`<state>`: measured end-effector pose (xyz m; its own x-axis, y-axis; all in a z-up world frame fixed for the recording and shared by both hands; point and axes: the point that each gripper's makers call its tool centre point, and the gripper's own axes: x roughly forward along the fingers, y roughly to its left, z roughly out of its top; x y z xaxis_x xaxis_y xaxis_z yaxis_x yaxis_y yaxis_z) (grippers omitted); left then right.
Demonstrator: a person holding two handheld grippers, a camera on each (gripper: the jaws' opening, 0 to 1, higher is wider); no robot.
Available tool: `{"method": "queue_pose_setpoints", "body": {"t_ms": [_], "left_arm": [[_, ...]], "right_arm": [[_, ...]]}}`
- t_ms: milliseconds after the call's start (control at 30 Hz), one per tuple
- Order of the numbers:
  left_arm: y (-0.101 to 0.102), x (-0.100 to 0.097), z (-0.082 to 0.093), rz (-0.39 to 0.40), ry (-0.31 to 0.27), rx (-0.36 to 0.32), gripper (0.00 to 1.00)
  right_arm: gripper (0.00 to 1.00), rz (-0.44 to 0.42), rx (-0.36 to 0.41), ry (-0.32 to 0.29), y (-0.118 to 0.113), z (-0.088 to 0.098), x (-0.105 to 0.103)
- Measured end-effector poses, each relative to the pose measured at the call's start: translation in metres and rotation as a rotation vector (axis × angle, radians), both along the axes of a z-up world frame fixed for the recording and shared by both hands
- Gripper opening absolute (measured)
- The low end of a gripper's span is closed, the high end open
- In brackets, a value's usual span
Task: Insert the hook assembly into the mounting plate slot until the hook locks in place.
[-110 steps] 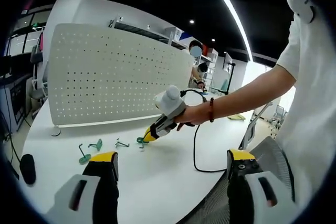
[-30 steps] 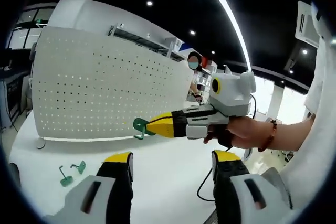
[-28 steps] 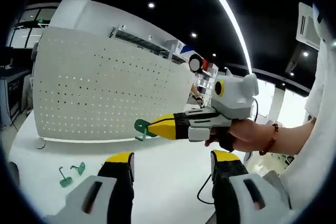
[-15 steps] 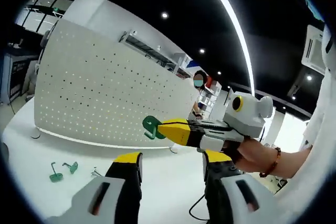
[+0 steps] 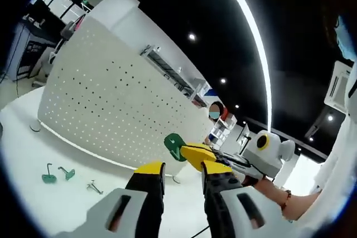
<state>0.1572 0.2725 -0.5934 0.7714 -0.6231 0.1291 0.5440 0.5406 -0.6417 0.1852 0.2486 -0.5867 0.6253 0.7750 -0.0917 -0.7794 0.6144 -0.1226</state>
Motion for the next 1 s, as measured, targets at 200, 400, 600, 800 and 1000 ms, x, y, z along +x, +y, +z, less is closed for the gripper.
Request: {"method": "queue_pose_setpoints", "body": {"t_ms": [200,400,600,800,1000], "left_arm": [[0.003,0.002,0.0,0.009,0.015,-0.03,0.21],[0.005,0.003,0.001,0.017,0.042,-0.105,0.15],[0.007,0.005,0.004,0.024,0.056,-0.163,0.09],[0.006,0.007,0.006,0.02,0.068,-0.184,0.05],[0.006,0.008,0.009,0.019,0.082,-0.249,0.05]], "right_arm": [[0.0,0.01,0.024,-0.027,0.003,0.006,-0.005],[0.0,0.02,0.044,-0.034,0.006,0.008,-0.008],[0.0,0.043,0.046,-0.059,0.011,0.011,-0.013],[0.0,0.034,0.057,-0.068,0.012,0.012,-0.014],[0.0,0.016,0.075,-0.097,0.011,0.015,-0.014]]}}
